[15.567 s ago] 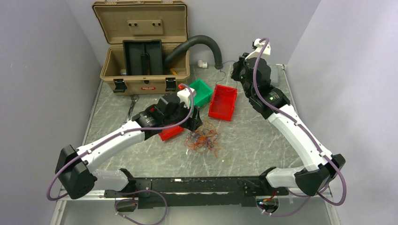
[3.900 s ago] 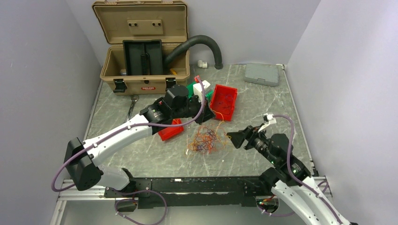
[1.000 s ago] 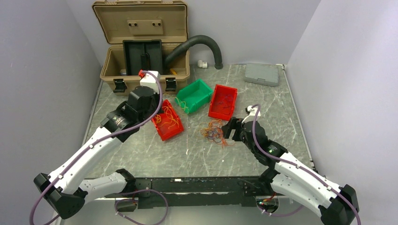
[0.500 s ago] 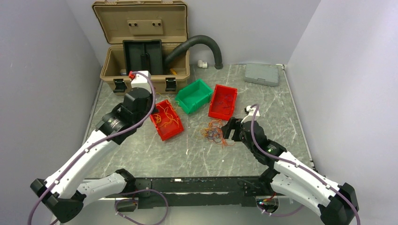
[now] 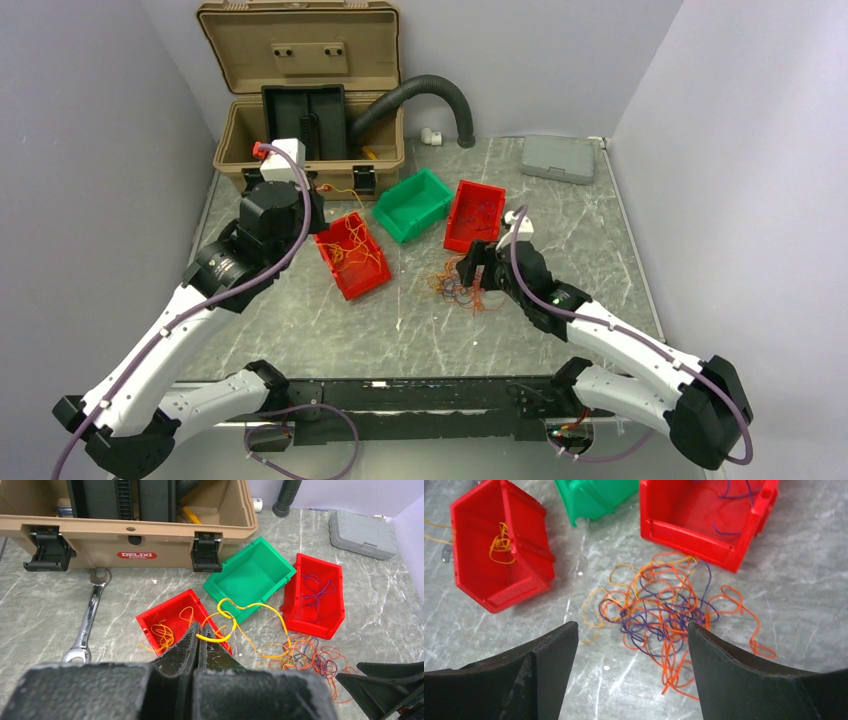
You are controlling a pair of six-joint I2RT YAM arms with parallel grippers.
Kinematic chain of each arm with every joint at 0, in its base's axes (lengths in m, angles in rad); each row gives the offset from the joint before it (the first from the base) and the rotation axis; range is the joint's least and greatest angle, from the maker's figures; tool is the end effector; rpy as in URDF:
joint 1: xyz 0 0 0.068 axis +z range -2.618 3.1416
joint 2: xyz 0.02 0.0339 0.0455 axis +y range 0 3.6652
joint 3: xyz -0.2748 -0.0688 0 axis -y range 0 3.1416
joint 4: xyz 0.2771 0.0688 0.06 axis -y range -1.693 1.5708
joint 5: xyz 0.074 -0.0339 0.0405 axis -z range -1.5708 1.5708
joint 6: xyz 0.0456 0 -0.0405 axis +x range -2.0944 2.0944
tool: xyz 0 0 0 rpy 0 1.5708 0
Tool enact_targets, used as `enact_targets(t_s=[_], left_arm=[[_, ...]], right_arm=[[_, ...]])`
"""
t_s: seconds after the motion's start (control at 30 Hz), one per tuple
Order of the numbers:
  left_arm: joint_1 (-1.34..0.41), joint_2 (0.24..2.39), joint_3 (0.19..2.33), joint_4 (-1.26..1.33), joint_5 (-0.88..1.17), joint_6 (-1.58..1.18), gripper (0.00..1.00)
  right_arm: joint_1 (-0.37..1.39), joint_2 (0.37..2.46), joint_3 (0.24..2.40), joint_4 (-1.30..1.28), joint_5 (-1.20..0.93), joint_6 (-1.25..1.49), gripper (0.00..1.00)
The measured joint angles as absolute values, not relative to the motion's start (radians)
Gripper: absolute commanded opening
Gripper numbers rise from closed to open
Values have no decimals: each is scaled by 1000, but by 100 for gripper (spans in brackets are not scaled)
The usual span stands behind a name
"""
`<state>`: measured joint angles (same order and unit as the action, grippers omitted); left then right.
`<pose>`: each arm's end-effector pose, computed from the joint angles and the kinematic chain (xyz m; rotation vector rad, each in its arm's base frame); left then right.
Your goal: Untangle the cables
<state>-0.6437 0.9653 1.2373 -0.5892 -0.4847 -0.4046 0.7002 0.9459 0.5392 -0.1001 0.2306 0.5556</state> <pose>0.1911 -0.1169 0.4360 -0.1070 1.8560 -0.2716 0.1910 0.1473 0.2244 -0.0089 2.1064 0.5297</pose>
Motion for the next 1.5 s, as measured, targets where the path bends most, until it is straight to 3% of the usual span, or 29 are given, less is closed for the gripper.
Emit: enact_targets(t_s=[0.2,0.93,1.5], left_arm=[[-644,982,1236,-588,-501,-414,0],[-628,1042,1033,-646,-632,-521,0],[-509,1458,1070,-650,-625,-730,3]], right_arm=[[701,993,622,-59,215,533,82],[700,886,618,-106,234,516,81],[700,757,600,-173,239,527,81]])
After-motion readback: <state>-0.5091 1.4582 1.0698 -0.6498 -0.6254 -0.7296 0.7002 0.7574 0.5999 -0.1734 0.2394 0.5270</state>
